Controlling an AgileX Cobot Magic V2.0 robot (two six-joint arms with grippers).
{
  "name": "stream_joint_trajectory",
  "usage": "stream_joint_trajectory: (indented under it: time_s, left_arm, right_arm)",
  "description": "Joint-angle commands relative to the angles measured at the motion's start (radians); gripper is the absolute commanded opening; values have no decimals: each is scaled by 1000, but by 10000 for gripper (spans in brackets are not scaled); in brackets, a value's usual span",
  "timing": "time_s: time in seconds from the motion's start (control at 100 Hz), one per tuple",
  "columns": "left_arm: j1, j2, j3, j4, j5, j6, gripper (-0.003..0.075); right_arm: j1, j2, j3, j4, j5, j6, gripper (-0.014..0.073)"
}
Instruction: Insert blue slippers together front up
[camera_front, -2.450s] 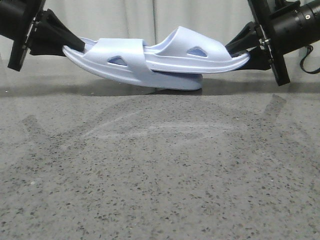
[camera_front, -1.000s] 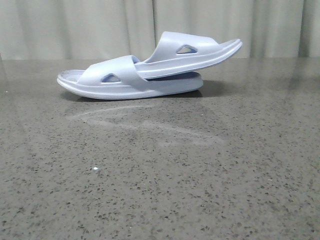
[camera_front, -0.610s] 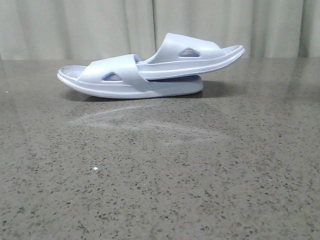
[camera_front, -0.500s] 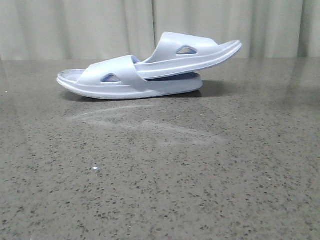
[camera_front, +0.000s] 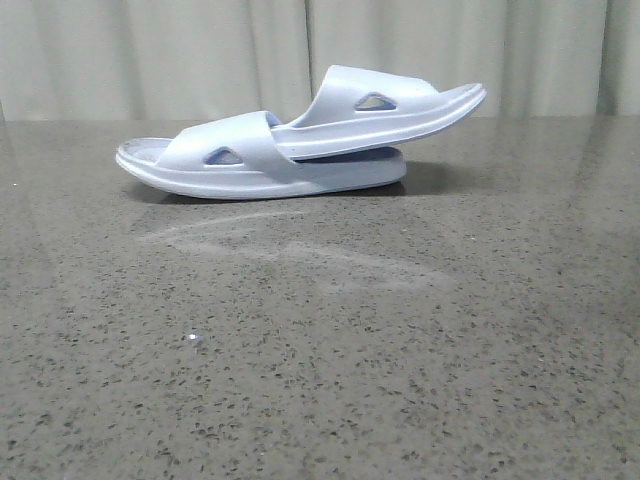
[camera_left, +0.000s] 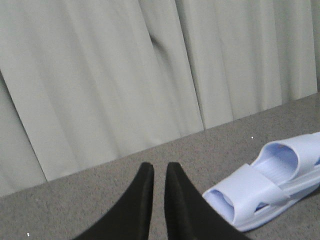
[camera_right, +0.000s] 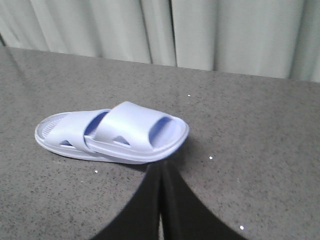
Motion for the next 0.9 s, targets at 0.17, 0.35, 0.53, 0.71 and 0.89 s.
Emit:
stream_joint_trajectory:
  time_s: [0.17,0.35,0.53,0.71,0.89]
  left_arm:
    - [-7,-155,215,-85,-117,-15,15]
    - [-7,-244,325,-146,-143,-4,15]
    - [-7,-267,328,-162,-160,3,15]
    - [-7,-267,328,-180,-158,3,15]
    - [-7,-267,328,-180,-158,3,15]
  right_arm:
    - [2,-253,323,12,-178,-2,-88]
    - [2,-428,469,81,-261,-2,-88]
    - [2,-475,497,86,-264,-2,-88]
    - [2,-475,499,86,-264,-2,-89]
    - [2,-475,499,94,-264,-2,-89]
